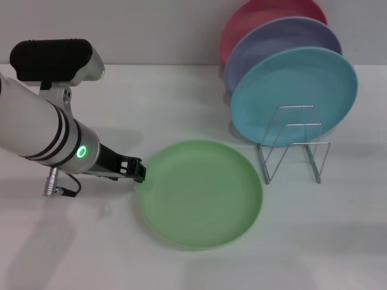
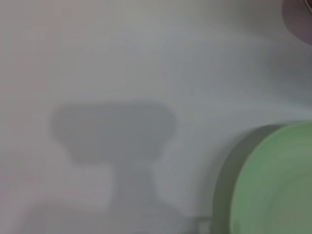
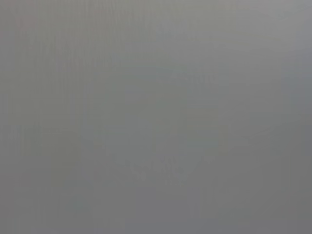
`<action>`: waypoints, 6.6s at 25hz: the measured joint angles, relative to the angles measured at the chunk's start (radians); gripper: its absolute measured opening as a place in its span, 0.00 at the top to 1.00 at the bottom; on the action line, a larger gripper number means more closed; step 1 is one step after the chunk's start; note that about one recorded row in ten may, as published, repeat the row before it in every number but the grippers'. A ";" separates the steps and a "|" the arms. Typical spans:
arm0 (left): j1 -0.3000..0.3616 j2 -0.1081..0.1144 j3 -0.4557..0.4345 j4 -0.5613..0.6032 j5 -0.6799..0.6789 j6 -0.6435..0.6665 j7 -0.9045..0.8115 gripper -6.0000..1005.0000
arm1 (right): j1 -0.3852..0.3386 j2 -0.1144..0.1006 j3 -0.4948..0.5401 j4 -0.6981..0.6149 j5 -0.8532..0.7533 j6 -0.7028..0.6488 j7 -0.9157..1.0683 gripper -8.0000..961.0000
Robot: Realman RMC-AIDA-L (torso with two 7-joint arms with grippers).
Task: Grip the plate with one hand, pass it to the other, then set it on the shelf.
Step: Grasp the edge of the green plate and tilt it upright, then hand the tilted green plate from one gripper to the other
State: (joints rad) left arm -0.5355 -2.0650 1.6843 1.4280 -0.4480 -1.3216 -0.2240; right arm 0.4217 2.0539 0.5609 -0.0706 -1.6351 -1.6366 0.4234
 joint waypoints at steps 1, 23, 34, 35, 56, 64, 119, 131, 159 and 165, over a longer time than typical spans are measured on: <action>0.000 -0.002 0.004 -0.001 -0.003 -0.002 0.000 0.53 | 0.000 0.000 0.000 0.000 0.000 0.000 0.000 0.39; -0.020 -0.007 0.075 -0.044 -0.014 0.005 -0.092 0.53 | 0.000 -0.002 -0.004 0.000 0.000 -0.003 0.001 0.39; -0.029 -0.008 0.084 -0.082 -0.015 0.031 -0.092 0.54 | 0.000 -0.006 -0.003 0.000 0.000 -0.007 0.002 0.39; -0.029 -0.008 0.085 -0.084 -0.015 0.034 -0.092 0.54 | 0.000 -0.006 -0.003 0.000 0.000 -0.007 0.001 0.39; -0.041 -0.009 0.107 -0.111 -0.023 0.058 -0.092 0.69 | 0.000 -0.008 0.004 0.000 0.000 -0.002 0.002 0.39; -0.051 -0.009 0.110 -0.136 -0.024 0.066 -0.088 0.74 | -0.002 -0.008 0.004 0.000 0.000 -0.006 0.002 0.39; -0.001 -0.001 -0.059 -0.121 -0.116 0.148 0.150 0.96 | -0.012 -0.007 0.004 -0.003 0.000 -0.002 0.025 0.39; 0.085 0.000 -0.184 -0.126 -0.291 0.381 0.422 0.96 | -0.017 0.005 0.001 -0.003 0.000 0.002 0.017 0.39; 0.288 0.001 0.016 -0.194 -0.856 1.404 1.294 0.96 | -0.056 0.026 -0.006 0.037 -0.006 0.072 0.013 0.39; 0.322 0.002 0.161 -0.178 -0.735 1.726 1.254 0.96 | -0.055 0.026 -0.006 0.036 -0.006 0.093 0.012 0.39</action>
State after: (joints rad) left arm -0.2140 -2.0629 1.8456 1.2504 -1.1833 0.4047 1.0301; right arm 0.3664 2.0801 0.5553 -0.0343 -1.6414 -1.5431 0.4356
